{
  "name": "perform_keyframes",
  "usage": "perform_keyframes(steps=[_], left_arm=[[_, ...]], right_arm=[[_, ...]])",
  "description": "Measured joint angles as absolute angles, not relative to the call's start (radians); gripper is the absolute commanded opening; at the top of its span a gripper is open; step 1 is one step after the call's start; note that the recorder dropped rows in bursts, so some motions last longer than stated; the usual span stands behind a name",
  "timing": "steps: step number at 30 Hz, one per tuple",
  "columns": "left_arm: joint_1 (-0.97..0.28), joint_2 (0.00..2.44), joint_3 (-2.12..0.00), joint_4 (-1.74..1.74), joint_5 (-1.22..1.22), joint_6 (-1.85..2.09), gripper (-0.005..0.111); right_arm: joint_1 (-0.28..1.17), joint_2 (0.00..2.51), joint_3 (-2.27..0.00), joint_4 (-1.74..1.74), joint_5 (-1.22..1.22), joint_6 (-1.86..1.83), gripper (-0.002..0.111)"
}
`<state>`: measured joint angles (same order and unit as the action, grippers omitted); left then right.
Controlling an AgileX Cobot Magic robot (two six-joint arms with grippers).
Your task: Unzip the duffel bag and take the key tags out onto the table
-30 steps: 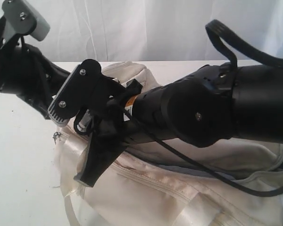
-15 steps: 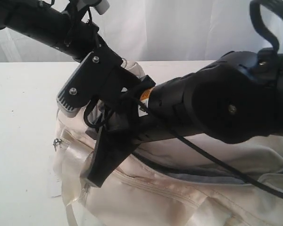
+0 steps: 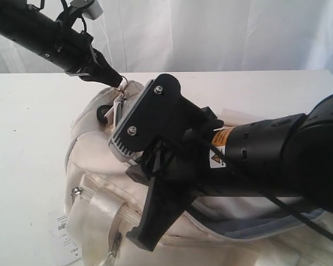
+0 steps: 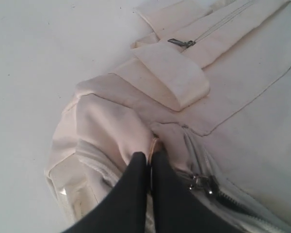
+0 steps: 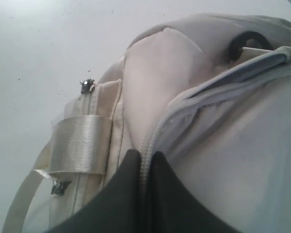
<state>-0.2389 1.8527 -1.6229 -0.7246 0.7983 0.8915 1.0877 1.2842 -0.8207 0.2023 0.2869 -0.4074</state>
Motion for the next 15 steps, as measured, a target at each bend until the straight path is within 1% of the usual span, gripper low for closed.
perform_keyframes(steps=[2,3,7,9,11,13,15], left_arm=[[-0.236,1.853,-1.625,-0.722,0.814,0.891,0.000],[-0.236,1.853,-1.625,-0.720,0.816,0.891,0.000],[-0.224,1.853,-1.625,-0.712,0.783,0.891,0.000],[-0.219,1.853,-1.627,-0.712,0.773,0.891,0.004],[-0.216,1.851,-1.629,-0.712,0.768,0.891,0.015],[-0.216,1.841,-1.629,-0.712,0.763,0.891,0.033],[-0.215,1.826,-1.629,-0.710,0.751,0.891,0.055]], right_arm=[[1.090,1.284,-0.818,0.202,0.289,-0.408,0.014],[1.092,1.284,-0.818,0.202,0.289,-0.408,0.023],[1.104,1.272,-0.816,0.223,0.353,-0.403,0.067],[1.106,1.258,-0.816,0.227,0.376,-0.403,0.078],[1.106,1.232,-0.824,0.227,0.394,-0.403,0.078],[1.106,1.197,-0.843,0.224,0.394,-0.403,0.076],[1.106,1.162,-0.865,0.194,0.394,-0.403,0.072]])
